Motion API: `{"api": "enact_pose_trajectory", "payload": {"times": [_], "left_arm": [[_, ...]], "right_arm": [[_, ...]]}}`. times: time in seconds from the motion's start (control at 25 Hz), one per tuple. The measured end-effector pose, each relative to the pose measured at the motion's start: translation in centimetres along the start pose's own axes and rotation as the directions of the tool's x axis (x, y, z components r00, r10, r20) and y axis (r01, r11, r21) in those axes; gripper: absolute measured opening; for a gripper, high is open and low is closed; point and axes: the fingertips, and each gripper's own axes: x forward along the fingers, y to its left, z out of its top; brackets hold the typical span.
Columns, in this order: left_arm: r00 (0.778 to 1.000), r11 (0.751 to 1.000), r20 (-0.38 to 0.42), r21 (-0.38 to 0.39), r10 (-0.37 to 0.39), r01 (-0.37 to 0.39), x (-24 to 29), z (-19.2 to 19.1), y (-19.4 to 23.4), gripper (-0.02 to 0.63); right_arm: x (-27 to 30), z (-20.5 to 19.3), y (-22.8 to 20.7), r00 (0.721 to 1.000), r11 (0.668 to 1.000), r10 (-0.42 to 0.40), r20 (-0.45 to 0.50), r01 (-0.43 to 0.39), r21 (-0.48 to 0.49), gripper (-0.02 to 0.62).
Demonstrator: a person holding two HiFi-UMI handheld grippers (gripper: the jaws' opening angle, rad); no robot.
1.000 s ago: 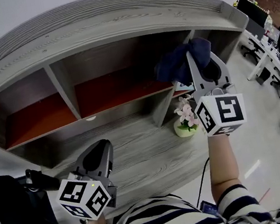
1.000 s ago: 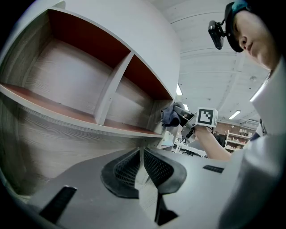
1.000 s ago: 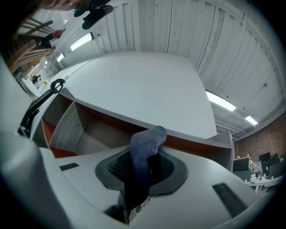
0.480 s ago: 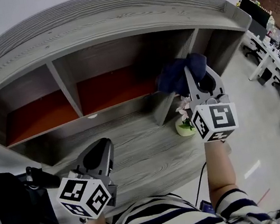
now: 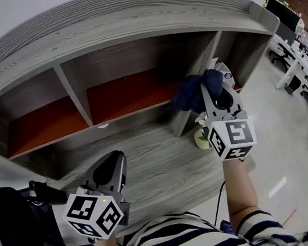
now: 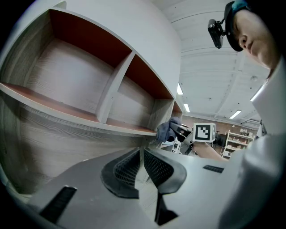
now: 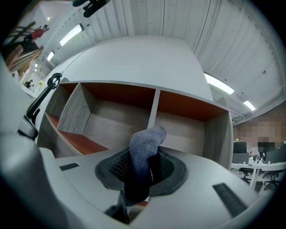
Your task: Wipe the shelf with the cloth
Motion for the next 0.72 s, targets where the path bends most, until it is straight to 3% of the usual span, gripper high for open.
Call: {"api": "enact_pose_trajectory", "payload": {"times": [0.36,0.72], "left_arm": [[1.0,1.0,0.009,0.001,0.014,-0.014,-0.2,0.2,0.0,0.041],[0.997,0.998,0.048,-0.01,0.068,-0.068,-1.7,0.8,0.9,0.041]], "right_arm": [[-0.6,2.6,1.2,0.998,0.998,0.054,0.045,-0.055,0.013,0.097],[0.5,8.3,7.3,0.952,0.969,0.248,0.178,-0.246,-0.033,0.097]]}}
